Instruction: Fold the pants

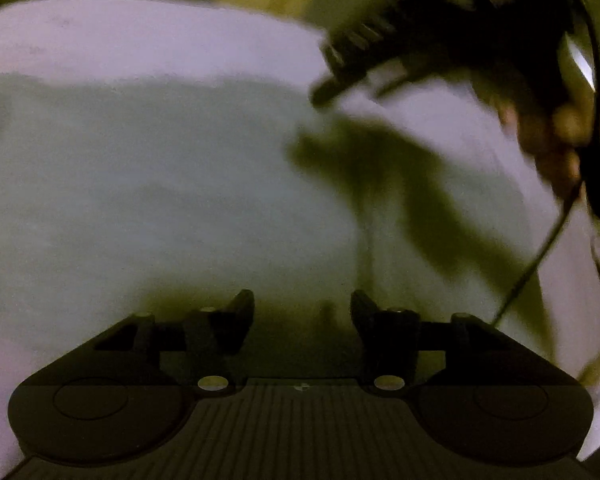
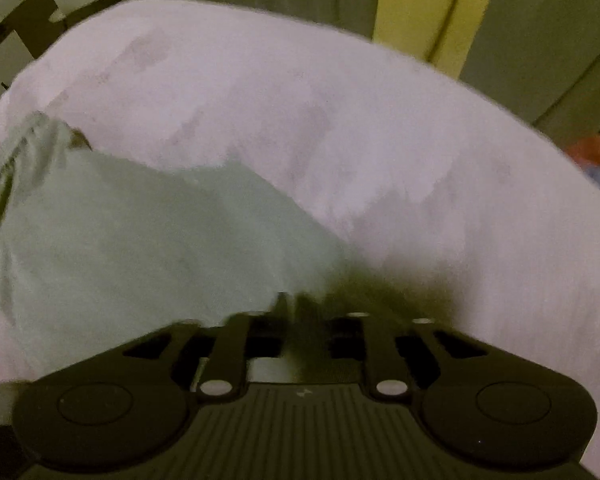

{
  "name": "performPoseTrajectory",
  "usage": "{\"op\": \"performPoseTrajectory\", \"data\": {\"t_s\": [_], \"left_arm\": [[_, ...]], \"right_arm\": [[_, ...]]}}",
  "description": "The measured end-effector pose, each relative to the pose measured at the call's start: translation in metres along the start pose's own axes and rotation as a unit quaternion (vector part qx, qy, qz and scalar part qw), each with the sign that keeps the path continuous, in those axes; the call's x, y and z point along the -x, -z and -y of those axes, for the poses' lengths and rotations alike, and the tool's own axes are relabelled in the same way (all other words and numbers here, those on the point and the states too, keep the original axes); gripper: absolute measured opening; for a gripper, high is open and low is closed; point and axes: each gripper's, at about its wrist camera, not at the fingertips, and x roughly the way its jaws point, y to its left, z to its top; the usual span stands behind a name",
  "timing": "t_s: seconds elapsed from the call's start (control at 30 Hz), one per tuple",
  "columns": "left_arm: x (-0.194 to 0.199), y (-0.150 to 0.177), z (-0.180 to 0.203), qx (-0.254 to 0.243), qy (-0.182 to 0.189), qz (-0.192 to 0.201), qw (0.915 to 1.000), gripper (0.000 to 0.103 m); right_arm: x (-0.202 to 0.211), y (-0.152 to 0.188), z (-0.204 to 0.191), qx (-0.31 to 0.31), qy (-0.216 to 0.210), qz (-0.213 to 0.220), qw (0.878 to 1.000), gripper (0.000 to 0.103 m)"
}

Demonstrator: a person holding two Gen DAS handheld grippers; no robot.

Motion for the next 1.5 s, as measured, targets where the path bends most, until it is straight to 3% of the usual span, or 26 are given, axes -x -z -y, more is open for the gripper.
{"op": "performPoseTrajectory", "data": {"t_s": [0.03, 0.07, 0.13, 0.2, 0.37, 0.5, 0.67, 0.73, 0.8, 0.87, 0.97, 1.03, 1.13, 1.33, 1.5], "left_arm": [[0.014, -0.005, -0.016, 0.025, -0.020, 0.021, 0.9993, 0.088], [0.029, -0.011, -0.034, 0.055, -0.041, 0.046, 0.9966, 0.095], [0.055, -0.020, -0.078, 0.112, -0.067, 0.099, 0.9866, 0.097], [0.076, -0.026, -0.126, 0.176, -0.085, 0.120, 0.9734, 0.097], [0.098, -0.017, -0.205, 0.270, -0.062, 0.188, 0.9421, 0.097], [0.094, -0.009, -0.248, 0.307, -0.042, 0.192, 0.9313, 0.097], [0.074, -0.002, -0.288, 0.364, 0.042, 0.192, 0.9102, 0.097], [0.067, 0.001, -0.296, 0.388, 0.032, 0.178, 0.9039, 0.096], [0.068, 0.005, -0.297, 0.383, 0.025, 0.181, 0.9055, 0.096], [0.064, 0.009, -0.298, 0.384, 0.006, 0.158, 0.9095, 0.096], [0.059, 0.011, -0.296, 0.377, 0.012, 0.157, 0.9127, 0.096], [0.051, 0.005, -0.297, 0.377, 0.035, 0.167, 0.9105, 0.099], [0.035, -0.007, -0.300, 0.380, 0.019, 0.151, 0.9122, 0.101], [0.044, -0.012, -0.292, 0.357, 0.028, 0.166, 0.9186, 0.101], [0.046, -0.008, -0.281, 0.302, 0.021, 0.184, 0.9350, 0.101]], "right_arm": [[0.005, -0.007, -0.007, 0.006, -0.005, 0.010, 1.000, 0.077], [0.013, -0.014, -0.017, 0.013, -0.015, 0.026, 0.999, 0.081], [0.020, -0.027, -0.039, 0.028, -0.026, 0.043, 0.998, 0.082], [0.022, -0.039, -0.060, 0.038, -0.045, 0.044, 0.997, 0.082], [0.012, -0.057, -0.103, 0.033, -0.084, 0.032, 0.995, 0.082], [0.001, -0.057, -0.140, 0.046, -0.105, 0.019, 0.993, 0.082], [-0.015, -0.047, -0.165, 0.067, -0.106, -0.004, 0.992, 0.083], [-0.023, -0.044, -0.167, 0.057, -0.118, -0.015, 0.991, 0.083], [-0.025, -0.042, -0.166, 0.051, -0.117, -0.024, 0.992, 0.083], [-0.027, -0.040, -0.165, 0.050, -0.119, -0.031, 0.991, 0.083], [-0.031, -0.038, -0.165, 0.046, -0.125, -0.038, 0.990, 0.083], [-0.033, -0.038, -0.165, 0.045, -0.123, -0.041, 0.991, 0.083], [-0.038, -0.039, -0.166, 0.045, -0.118, -0.040, 0.991, 0.083], [-0.045, -0.033, -0.156, 0.026, -0.099, -0.059, 0.993, 0.084], [-0.047, -0.026, -0.150, 0.027, -0.088, -0.067, 0.993, 0.085]]}}
